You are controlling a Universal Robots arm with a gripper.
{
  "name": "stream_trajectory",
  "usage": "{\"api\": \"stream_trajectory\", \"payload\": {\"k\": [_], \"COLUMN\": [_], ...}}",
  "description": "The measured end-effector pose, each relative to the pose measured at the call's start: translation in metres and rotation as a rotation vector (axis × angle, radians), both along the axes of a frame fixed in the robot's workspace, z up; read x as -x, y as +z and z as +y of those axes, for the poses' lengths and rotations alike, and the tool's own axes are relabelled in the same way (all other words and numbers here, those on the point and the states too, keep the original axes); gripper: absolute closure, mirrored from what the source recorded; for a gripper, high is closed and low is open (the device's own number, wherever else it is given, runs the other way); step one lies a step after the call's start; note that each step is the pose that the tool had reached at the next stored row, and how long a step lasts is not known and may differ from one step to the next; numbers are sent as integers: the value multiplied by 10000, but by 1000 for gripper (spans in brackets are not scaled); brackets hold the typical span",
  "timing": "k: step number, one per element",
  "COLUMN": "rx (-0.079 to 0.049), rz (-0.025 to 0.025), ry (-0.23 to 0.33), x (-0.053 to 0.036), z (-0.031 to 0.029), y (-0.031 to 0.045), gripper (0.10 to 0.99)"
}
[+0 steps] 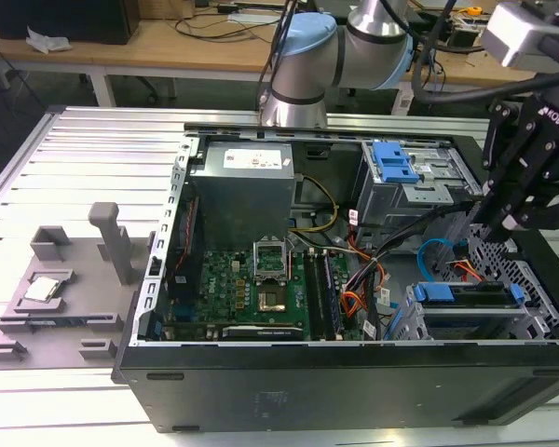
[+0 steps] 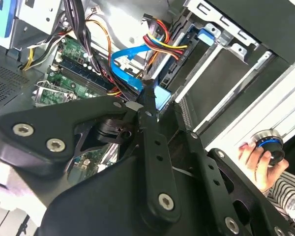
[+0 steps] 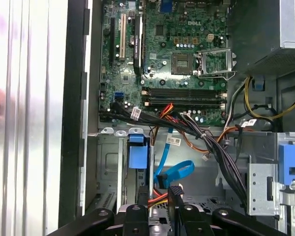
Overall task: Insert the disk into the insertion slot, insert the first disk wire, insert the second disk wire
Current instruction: 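Insert the second disk wire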
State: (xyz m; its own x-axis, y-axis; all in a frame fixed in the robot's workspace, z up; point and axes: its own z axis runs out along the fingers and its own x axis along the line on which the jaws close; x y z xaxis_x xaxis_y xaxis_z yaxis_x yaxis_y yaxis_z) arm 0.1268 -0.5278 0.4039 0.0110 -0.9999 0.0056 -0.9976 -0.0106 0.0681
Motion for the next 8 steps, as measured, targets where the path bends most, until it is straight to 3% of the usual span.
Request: {"api": "stream_trajectory", "payload": {"k": [4, 8], "rx": [1, 0], "rz": [0, -1], "ry": [758, 1012], "x": [57, 70], "z": [19, 95], "y": [-174, -231], "gripper": [784, 784]}}
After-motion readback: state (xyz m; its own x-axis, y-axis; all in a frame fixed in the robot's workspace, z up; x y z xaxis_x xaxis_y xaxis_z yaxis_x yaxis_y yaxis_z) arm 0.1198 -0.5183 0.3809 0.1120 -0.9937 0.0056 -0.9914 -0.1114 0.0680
